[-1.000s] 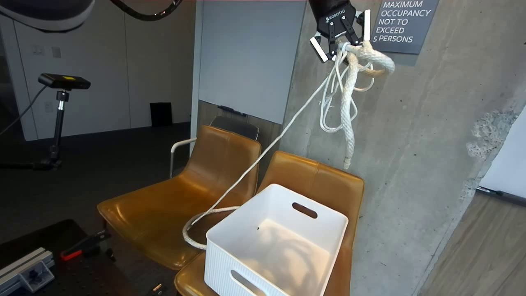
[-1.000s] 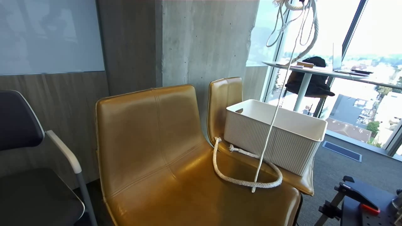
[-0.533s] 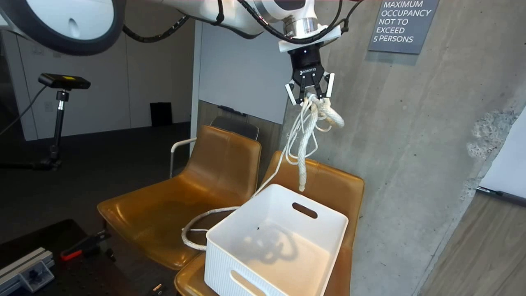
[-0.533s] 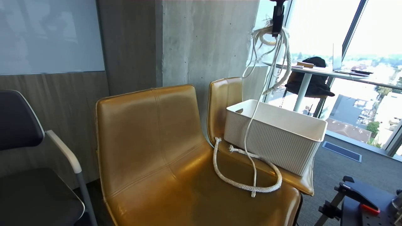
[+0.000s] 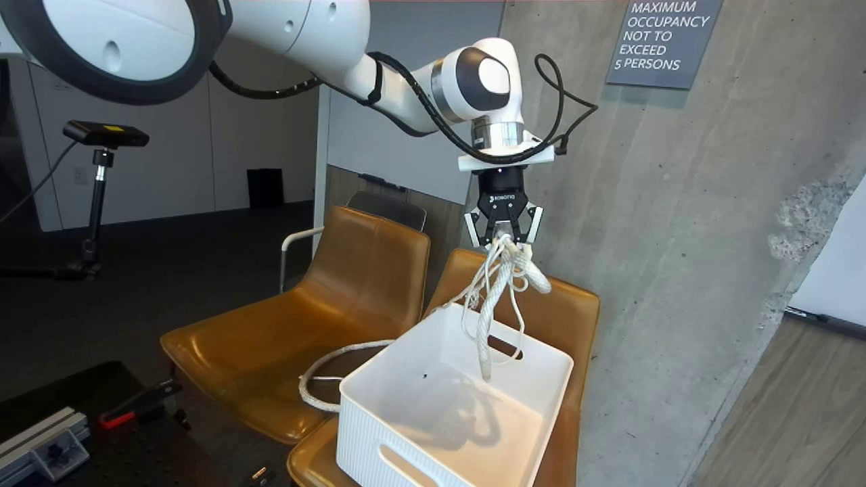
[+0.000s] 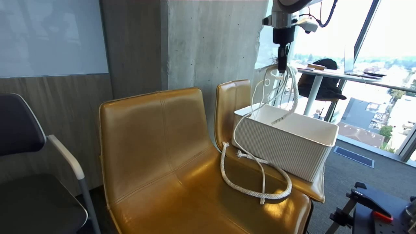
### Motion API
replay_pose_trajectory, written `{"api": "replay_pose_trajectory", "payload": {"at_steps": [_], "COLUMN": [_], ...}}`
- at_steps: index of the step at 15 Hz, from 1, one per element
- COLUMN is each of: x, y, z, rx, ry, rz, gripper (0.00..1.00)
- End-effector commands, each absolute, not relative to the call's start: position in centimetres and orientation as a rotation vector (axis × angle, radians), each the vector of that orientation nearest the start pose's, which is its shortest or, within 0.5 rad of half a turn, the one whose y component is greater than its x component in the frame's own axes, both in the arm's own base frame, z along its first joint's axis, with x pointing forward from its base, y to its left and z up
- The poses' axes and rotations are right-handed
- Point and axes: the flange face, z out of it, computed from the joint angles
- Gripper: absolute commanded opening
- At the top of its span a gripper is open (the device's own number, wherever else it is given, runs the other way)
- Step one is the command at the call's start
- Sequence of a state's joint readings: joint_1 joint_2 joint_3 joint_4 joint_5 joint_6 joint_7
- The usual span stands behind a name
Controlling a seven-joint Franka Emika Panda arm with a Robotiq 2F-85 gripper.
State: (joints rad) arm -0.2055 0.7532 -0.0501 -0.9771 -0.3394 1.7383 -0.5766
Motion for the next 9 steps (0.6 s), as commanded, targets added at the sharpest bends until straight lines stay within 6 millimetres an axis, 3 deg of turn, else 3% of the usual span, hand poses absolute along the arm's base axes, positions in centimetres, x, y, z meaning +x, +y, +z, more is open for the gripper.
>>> {"api": "replay_pose_trajectory", "payload": {"at_steps": [1, 5, 7, 9], "x": [70.8, 69.1, 68.3, 67.5], "y": [-22.9, -23.1, -22.8, -22.6], "z": [40.0, 35.8, 34.3, 34.1], "rx": [-3.386, -3.353, -3.342, -3.352], "ry": [-0.614, -0.605, -0.605, -0.611], "rz": [0.254, 0.289, 0.303, 0.290], "gripper": [0.03, 0.03, 0.38, 0.52]}}
